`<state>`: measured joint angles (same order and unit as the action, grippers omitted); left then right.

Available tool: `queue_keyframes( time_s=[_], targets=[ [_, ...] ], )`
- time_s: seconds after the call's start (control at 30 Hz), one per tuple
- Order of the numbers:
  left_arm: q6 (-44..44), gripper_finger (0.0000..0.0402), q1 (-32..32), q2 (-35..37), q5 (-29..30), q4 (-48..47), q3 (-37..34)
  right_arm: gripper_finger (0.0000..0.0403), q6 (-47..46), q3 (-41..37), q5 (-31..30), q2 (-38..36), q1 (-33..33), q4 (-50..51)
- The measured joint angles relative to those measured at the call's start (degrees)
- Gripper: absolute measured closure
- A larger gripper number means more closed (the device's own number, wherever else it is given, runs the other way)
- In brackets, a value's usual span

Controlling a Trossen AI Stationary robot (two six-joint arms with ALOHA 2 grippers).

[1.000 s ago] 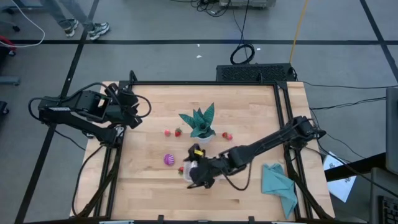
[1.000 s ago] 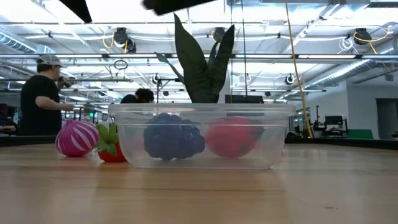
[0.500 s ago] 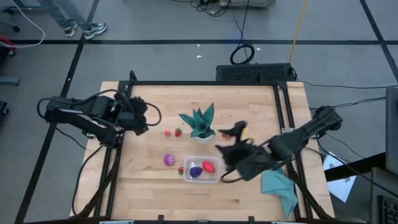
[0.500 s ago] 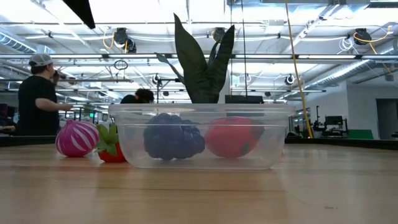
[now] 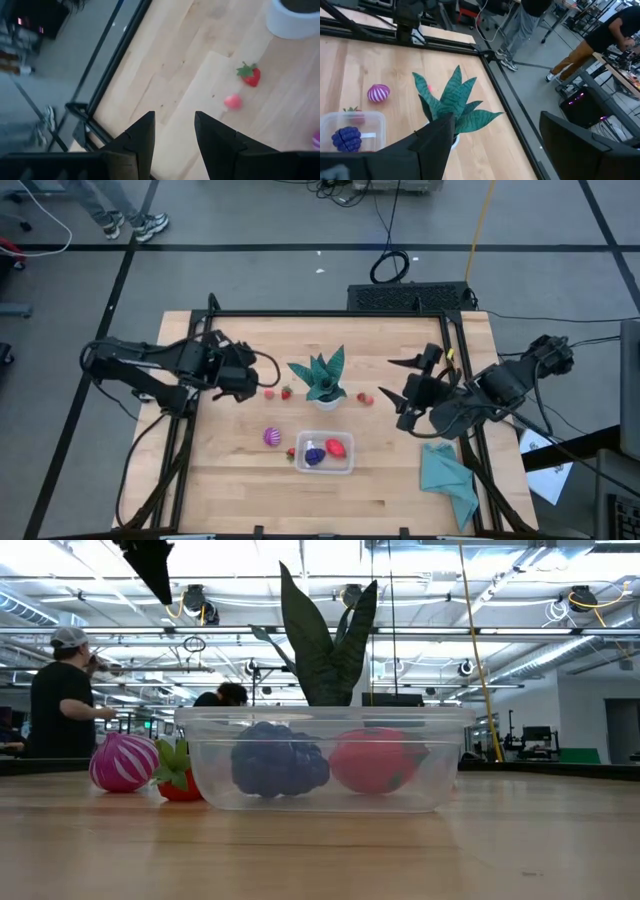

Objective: Pick and placing Produce into tupperware
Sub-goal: Put the left pink peach into the transparent bin

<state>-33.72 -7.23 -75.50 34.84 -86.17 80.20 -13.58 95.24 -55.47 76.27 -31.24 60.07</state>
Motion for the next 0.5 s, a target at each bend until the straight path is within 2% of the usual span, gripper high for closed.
queue_keyframes(
  time_s=[0.27,0.5],
  targets=[
    [-5.7,0.0256,11.5,0.0,-6.8,1.4,-0.7,0.0122,2.9,0.0,0.4,1.3,0.0,0.0],
    [-3.8,0.0256,19.6,0.0,-18.2,13.3,-11.4,0.0122,3.8,0.0,1.7,1.4,0.0,0.0]
  ],
)
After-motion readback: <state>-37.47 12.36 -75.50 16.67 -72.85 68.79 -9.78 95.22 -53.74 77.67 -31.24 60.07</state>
